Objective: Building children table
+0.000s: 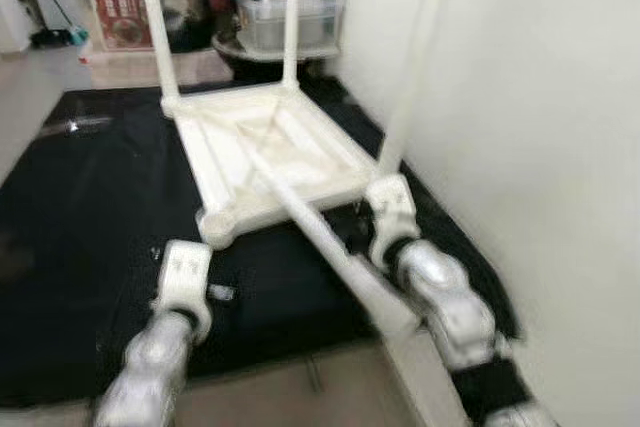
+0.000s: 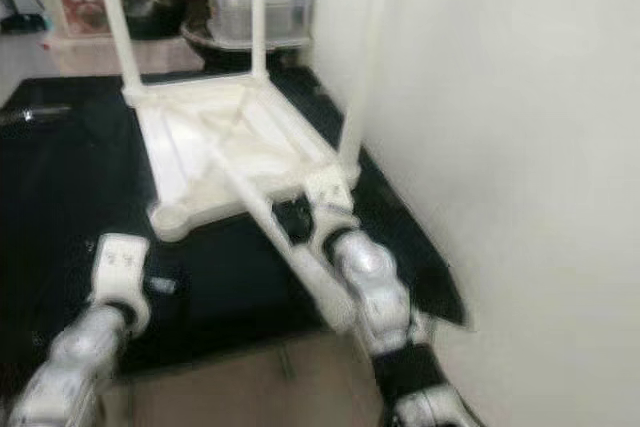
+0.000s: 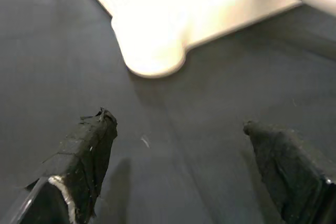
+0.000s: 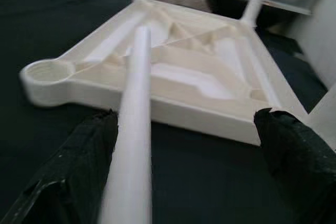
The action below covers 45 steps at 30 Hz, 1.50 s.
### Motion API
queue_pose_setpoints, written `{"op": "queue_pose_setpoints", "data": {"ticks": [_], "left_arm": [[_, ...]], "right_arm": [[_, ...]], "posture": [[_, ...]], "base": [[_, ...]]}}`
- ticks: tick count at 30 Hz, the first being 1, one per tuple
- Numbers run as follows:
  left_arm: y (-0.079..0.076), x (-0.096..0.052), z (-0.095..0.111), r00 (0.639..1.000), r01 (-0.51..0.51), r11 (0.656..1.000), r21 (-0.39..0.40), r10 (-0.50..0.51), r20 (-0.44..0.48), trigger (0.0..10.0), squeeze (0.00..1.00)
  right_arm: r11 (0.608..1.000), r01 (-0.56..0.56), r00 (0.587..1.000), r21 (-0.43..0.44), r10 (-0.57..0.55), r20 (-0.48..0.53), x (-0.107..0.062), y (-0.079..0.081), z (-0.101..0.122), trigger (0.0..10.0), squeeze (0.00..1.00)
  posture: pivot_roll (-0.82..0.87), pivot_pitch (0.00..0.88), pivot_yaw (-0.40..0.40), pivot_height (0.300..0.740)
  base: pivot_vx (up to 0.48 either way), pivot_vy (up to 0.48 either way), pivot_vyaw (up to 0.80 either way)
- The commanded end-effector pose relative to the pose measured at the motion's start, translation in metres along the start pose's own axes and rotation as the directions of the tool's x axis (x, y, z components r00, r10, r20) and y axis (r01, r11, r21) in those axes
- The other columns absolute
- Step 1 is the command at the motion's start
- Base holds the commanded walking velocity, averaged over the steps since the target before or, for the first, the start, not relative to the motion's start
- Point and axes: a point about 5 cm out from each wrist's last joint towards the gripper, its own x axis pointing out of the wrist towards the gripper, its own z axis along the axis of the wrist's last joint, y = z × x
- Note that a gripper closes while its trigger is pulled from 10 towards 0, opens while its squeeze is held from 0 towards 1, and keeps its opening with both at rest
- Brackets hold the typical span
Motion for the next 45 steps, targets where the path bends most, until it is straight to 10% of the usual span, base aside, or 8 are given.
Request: {"op": "queue_pose_setpoints", "data": {"ticks": [1, 11, 29, 45], "left_arm": [[-0.001, 0.001, 0.001, 1.000, 0.001, 1.000, 0.008, -0.001, 0.004, 10.0, 0.00], [-0.029, 0.013, -0.015, 0.978, 0.131, 0.991, -0.020, -0.132, -0.161, 10.0, 0.00], [-0.024, 0.019, -0.027, 0.968, 0.070, 0.996, -0.054, -0.081, -0.238, 10.0, 0.00], [-0.021, 0.008, -0.018, 0.984, 0.093, 0.994, -0.050, -0.099, -0.146, 10.0, 0.00]], "right_arm": [[0.999, -0.023, 1.000, -0.028, 0.023, -0.006, -0.002, -0.004, 0.000, 10.0, 0.00], [0.994, -0.082, 0.995, 0.075, 0.086, -0.047, 0.005, 0.017, -0.004, 10.0, 0.00], [0.956, -0.229, 0.956, 0.184, 0.257, -0.145, -0.003, 0.041, -0.029, 10.0, 0.00], [0.975, -0.049, 0.992, 0.216, 0.073, -0.103, 0.002, 0.019, -0.020, 10.0, 0.00]], "posture": [[0.09, 0.000, -0.036, 0.740], [0.08, 0.000, -0.029, 0.740], [0.08, 0.000, -0.041, 0.740], [0.08, 0.000, -0.032, 0.740]], "base": [[0.000, 0.000, 0.00], [0.000, 0.000, 0.00], [0.000, 0.000, 0.00], [0.000, 0.000, 0.00]]}}
